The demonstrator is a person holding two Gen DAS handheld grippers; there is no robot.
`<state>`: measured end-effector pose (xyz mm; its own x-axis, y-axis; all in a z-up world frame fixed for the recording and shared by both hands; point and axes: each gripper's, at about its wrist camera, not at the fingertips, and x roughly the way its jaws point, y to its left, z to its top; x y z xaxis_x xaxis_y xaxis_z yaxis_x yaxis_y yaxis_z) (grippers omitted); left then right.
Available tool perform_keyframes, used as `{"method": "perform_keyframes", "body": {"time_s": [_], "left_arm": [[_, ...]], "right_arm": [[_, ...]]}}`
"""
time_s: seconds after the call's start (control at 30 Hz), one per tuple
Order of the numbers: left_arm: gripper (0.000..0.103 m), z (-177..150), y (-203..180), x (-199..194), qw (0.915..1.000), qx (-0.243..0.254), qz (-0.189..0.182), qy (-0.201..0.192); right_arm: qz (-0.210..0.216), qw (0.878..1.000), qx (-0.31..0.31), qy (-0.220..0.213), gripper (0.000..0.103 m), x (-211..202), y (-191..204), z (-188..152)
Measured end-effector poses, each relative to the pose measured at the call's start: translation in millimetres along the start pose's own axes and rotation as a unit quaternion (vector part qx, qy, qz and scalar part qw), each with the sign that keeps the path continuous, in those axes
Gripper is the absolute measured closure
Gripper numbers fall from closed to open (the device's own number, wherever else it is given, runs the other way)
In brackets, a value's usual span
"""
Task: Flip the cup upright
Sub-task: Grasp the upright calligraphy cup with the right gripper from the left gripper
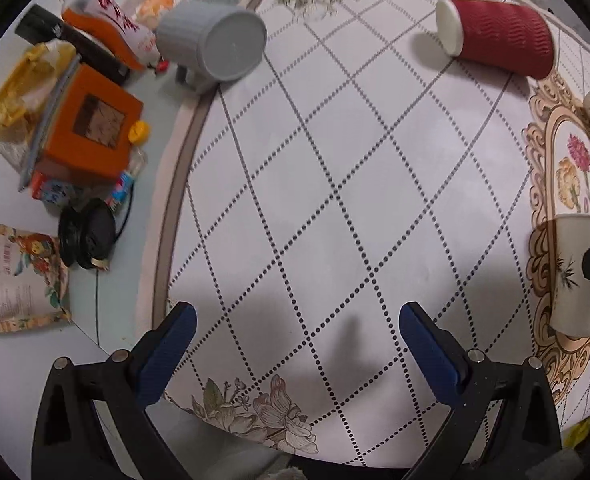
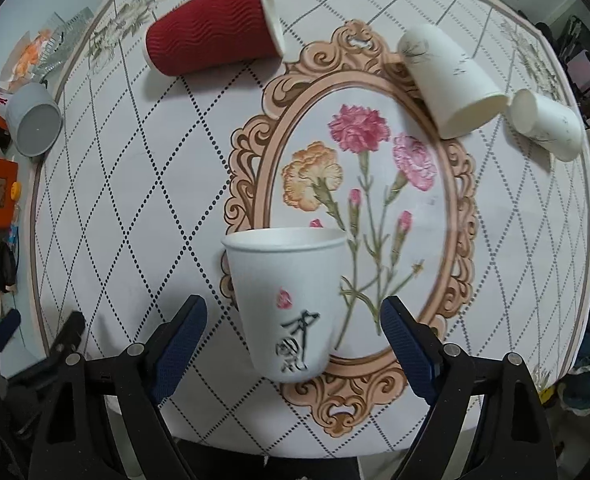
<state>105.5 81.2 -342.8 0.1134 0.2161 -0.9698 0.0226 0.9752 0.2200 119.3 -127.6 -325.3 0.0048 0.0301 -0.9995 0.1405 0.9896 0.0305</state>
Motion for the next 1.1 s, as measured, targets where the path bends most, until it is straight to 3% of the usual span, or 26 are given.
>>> {"method": "perform_keyframes", "body": {"time_s": [0.13, 0.4, 0.57, 0.77, 0.9, 1.1], "left_arm": [[0.000, 0, -5, 9, 0.9999, 0.011, -0.004, 0.012], [0.000, 3, -18, 10, 0.9992, 0.030, -0.016, 0.021], [0.000, 2, -23, 15, 0.9978, 0.024, -0.034, 0.051], [0.000, 1, -26, 22, 0.9943, 0.017, -0.062, 0.085], [0.000, 4, -29, 25, 0.9937, 0.018, -0.065, 0.089], [0.000, 26, -32, 32, 0.9959, 0.015, -0.058, 0.068]], "right_arm": [[0.002, 0.999, -0.002, 0.038, 0.038, 20, 5, 5], [0.010, 0.999, 0.015, 0.037, 0.040, 28, 0, 4], [0.031, 0.999, 0.035, 0.016, 0.041, 18, -15, 4], [0.046, 0.996, 0.046, -0.053, 0.041, -9, -23, -3], [0.047, 0.990, 0.046, -0.124, 0.041, -27, -22, -2], [0.033, 0.967, 0.044, -0.250, 0.041, -31, 0, 7]]}}
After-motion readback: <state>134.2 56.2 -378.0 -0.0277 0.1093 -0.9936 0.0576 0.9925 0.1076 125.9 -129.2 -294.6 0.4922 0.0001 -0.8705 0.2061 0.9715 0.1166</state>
